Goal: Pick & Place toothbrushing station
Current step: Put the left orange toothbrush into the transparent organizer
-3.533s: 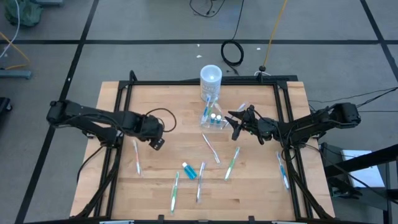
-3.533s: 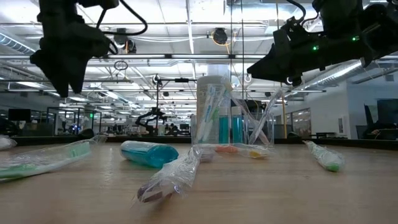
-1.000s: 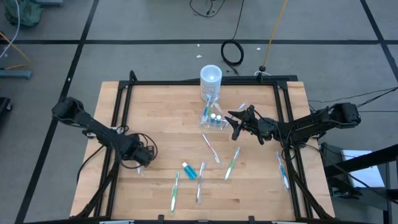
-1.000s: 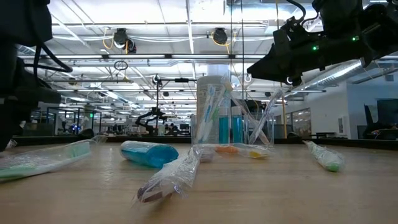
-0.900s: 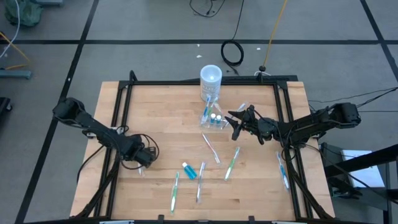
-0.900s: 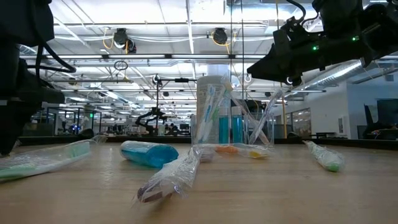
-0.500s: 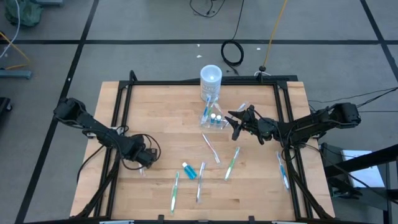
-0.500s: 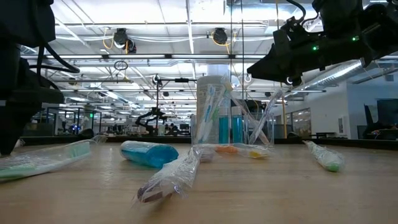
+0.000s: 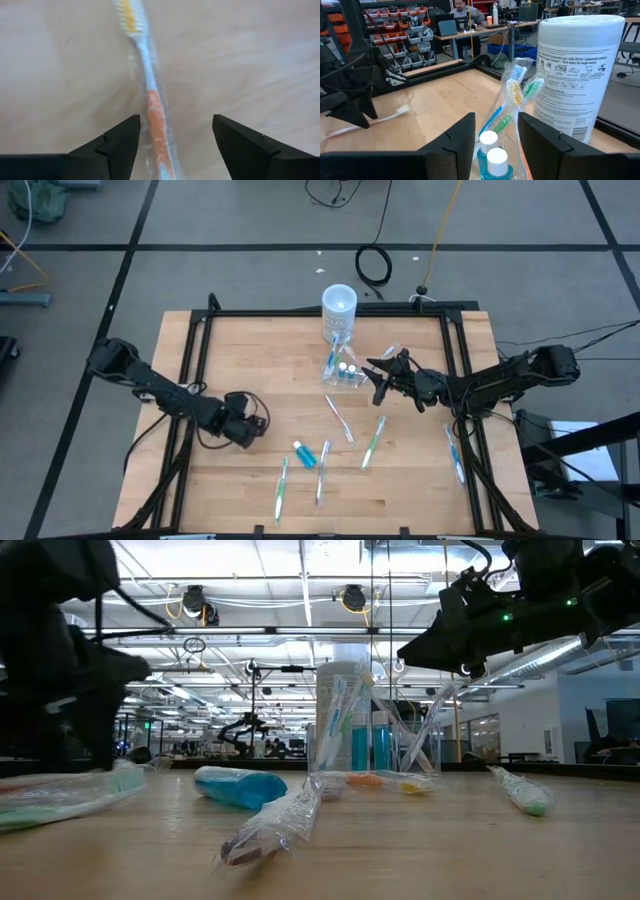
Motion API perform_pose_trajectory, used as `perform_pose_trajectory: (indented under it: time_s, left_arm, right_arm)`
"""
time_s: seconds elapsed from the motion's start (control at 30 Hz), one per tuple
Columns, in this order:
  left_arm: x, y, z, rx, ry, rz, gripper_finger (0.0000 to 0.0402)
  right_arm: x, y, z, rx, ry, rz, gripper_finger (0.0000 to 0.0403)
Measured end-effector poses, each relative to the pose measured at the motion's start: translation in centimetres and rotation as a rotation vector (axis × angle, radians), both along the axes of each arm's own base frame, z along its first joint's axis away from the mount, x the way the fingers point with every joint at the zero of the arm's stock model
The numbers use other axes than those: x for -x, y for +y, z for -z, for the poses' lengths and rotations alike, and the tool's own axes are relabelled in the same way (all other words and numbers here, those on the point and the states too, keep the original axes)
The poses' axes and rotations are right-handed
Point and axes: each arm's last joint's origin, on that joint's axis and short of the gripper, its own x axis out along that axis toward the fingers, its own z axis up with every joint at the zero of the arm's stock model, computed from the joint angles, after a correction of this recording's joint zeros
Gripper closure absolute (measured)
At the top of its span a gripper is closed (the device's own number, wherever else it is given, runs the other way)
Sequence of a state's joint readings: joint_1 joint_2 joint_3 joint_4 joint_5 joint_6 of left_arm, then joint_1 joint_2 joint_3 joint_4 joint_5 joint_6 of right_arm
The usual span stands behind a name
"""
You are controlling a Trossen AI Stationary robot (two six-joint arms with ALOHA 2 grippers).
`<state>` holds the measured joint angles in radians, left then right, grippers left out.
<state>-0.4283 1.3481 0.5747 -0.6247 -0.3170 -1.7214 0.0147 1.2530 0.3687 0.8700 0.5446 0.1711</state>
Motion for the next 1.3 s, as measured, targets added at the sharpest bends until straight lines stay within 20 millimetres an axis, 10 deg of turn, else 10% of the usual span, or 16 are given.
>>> perform_pose_trajectory:
  time_s: [1.3]
  left_arm:
    - [-2.7, 3.7, 1.4, -0.165, 0.073, 0.213, 0.0147]
  right_arm:
    - [0.0, 0.0, 0.0, 0.000, 0.000, 0.003, 0.0263]
